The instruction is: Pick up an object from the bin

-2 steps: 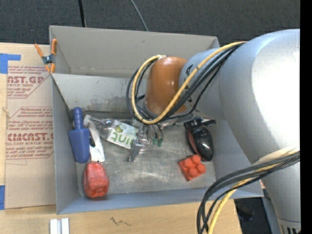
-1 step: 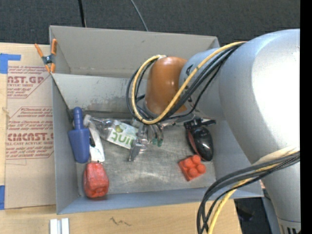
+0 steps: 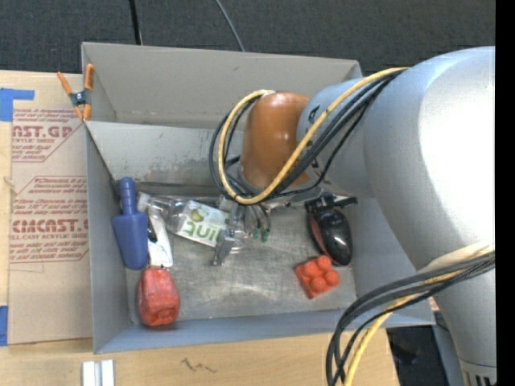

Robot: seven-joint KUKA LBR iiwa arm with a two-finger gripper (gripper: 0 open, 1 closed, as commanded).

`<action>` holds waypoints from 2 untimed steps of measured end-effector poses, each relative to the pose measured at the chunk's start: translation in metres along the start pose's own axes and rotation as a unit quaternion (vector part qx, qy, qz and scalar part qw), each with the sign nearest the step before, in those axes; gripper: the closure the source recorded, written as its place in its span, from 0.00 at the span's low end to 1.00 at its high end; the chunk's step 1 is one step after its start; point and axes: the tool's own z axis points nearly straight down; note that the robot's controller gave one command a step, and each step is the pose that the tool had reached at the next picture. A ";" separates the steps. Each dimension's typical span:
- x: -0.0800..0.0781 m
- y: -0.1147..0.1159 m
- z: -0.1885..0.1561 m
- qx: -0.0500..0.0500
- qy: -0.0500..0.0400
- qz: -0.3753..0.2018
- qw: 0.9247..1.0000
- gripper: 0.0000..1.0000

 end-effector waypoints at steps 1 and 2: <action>0.002 -0.001 -0.019 0.002 0.004 0.000 1.000 1.00; 0.000 -0.001 -0.039 0.002 0.002 0.000 1.000 1.00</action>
Offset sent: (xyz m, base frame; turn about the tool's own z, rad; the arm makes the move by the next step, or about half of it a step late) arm 0.0000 -0.0001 0.0319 0.0000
